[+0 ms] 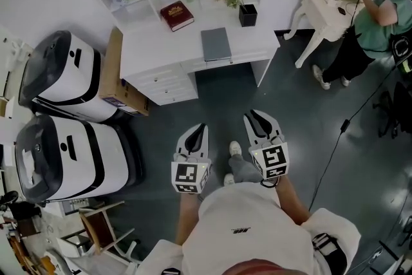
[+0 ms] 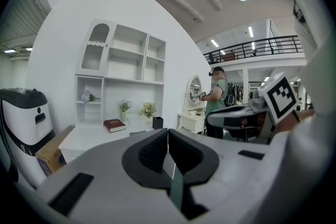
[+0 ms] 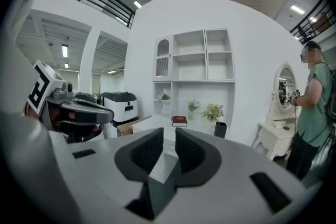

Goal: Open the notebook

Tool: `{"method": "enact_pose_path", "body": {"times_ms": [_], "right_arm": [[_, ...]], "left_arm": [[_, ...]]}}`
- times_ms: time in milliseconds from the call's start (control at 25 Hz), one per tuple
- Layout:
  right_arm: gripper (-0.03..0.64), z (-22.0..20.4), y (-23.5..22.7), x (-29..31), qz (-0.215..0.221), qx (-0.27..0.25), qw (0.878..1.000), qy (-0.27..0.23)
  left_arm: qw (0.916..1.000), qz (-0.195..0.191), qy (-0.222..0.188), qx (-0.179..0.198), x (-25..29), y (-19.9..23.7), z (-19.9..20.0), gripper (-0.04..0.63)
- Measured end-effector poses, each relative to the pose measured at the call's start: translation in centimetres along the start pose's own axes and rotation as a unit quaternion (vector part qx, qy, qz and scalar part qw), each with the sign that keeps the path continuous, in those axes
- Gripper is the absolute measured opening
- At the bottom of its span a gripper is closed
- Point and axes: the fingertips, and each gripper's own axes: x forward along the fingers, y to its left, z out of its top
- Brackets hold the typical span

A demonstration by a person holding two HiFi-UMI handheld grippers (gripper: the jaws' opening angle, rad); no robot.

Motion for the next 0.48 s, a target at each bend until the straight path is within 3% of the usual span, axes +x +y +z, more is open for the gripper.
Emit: {"method": "enact_pose_path", "body": {"times_ms": [480], "right_arm": [[0.057, 1.7, -5.7, 7.3, 0.022, 0.013, 1.000, -0.004]], "left_arm": [[0.9999, 0.013, 0.009, -0.004, 8.2, 2.9, 2.5, 0.000]]}}
